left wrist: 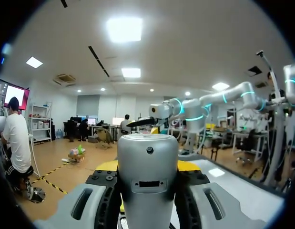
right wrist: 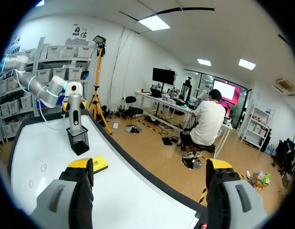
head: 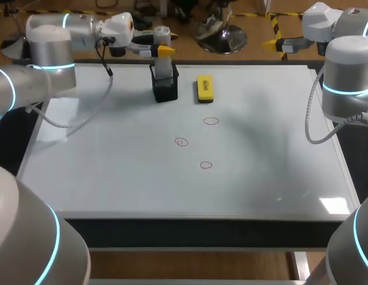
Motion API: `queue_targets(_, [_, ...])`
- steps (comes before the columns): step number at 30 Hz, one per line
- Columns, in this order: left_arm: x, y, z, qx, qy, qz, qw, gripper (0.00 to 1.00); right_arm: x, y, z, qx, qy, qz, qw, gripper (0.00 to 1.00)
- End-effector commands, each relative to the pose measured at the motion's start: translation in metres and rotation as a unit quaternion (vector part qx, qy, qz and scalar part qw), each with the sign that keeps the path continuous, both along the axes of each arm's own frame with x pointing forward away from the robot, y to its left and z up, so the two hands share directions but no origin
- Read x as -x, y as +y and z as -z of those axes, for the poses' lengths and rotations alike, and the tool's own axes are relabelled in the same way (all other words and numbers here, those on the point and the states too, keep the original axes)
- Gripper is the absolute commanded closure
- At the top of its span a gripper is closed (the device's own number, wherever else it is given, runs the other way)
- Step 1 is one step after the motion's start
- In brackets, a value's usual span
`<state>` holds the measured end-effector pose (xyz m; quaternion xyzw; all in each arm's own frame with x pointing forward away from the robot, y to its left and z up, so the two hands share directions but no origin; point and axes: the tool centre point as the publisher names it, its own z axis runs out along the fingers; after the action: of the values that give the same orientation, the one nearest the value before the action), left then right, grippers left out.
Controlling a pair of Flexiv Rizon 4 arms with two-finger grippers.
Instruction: Pick up the inspection probe, press it on each red-marked spot on the whiteboard one by one, put down the probe, pick up the eraser, and wipe off all the red marks.
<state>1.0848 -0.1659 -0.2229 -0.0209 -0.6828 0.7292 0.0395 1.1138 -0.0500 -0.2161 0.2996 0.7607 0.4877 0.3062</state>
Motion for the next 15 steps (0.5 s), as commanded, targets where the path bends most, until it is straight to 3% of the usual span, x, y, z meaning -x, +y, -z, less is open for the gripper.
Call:
queue_targets(1, [0.011,0.002,-0.021,-0.019,-0.003,-0.015,1.000,1.00,0.000,0.000,0.000,0.000,0.000,0.000,1.000,0.00])
queue_targets(15, [0.019,0.006,-0.072,-0.009,0.009,-0.017,1.000,1.00,0.000,0.000,0.000,0.000,0.000,0.000,1.000,0.00])
